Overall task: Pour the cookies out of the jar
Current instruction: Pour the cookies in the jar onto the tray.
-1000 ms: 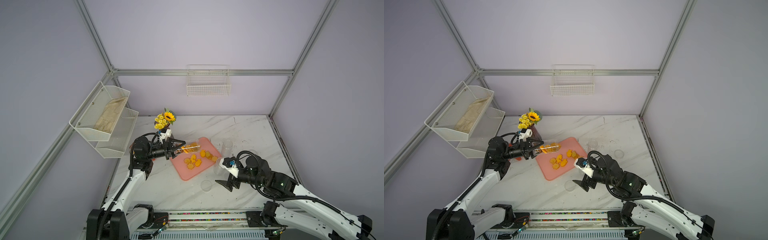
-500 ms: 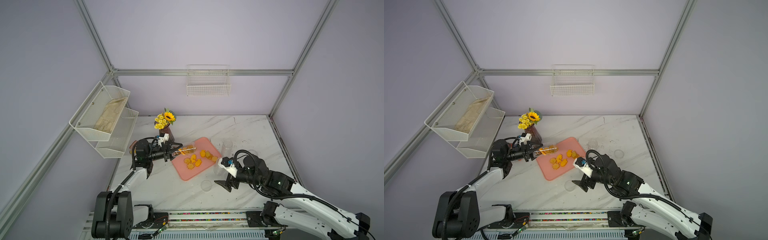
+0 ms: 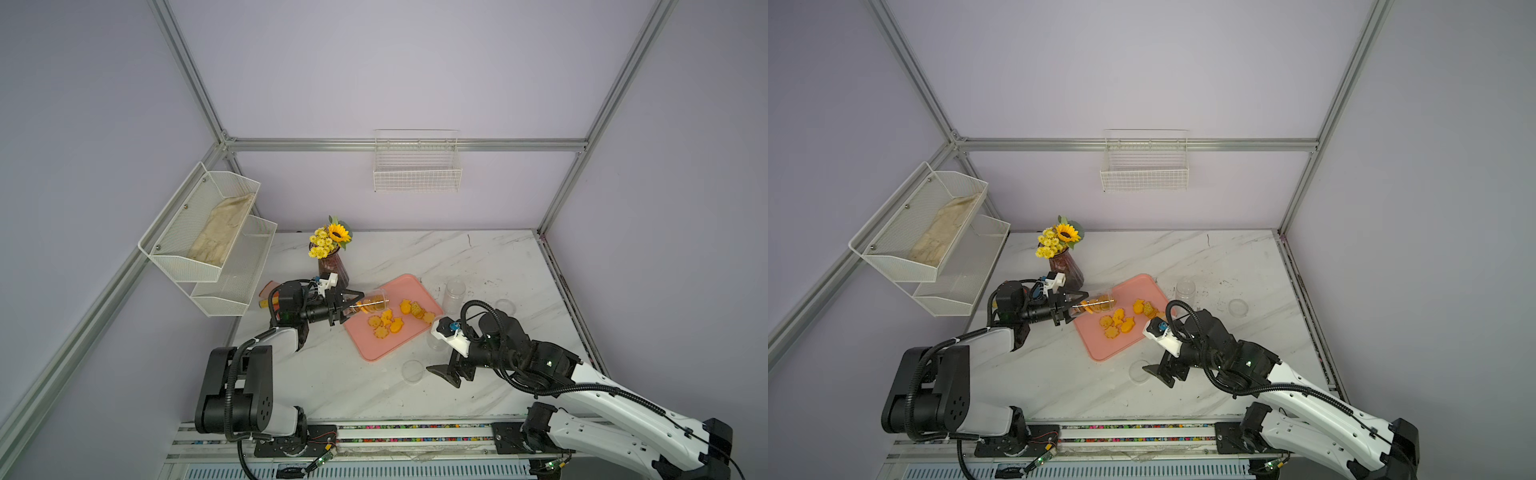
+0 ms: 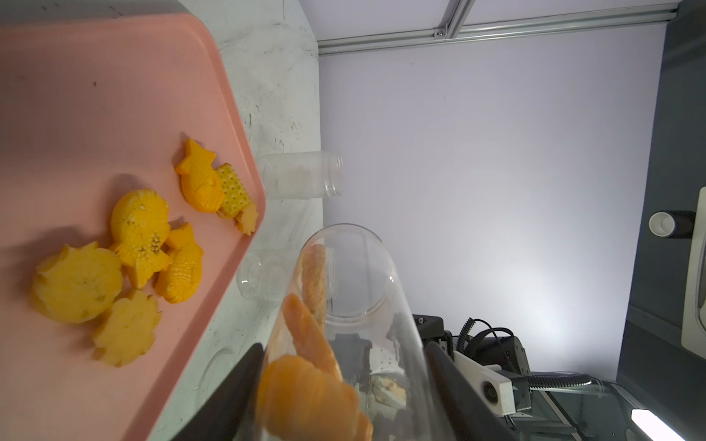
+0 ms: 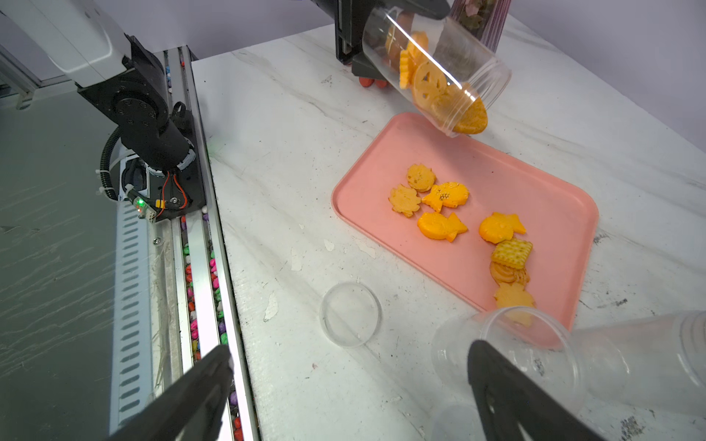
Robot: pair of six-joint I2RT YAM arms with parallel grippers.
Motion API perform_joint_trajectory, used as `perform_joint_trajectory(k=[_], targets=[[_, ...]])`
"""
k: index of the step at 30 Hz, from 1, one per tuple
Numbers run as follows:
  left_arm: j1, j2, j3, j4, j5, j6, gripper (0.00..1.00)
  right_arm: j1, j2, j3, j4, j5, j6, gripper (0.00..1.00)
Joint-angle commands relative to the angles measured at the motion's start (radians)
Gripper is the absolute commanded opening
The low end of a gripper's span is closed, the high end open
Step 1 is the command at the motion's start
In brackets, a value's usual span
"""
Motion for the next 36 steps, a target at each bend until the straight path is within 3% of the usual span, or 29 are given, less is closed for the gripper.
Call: perform_joint_trajectory(k=[1,21,30,36], targets=[[0.015,0.03,-0.013,0.061,-0.009,0.064,0.57,-0.004,0.0,-0.013,0.0,-0.014,0.008,0.97],[0.086,0.242,0.013,0.063,-0.079,0.164,0.57,-0.006,-0.011,-0.053,0.013,0.003,0.012,0.97],[0.118,0.241,0.044,-0.108,-0.117,0.28,0.57,-0.008,0.002,-0.06,0.029,0.006,0.013,0.97],[0.122,0.21,0.085,-0.328,-0.161,0.423,0.58,-0.008,0.023,-0.065,0.051,0.002,0.012,0.97]])
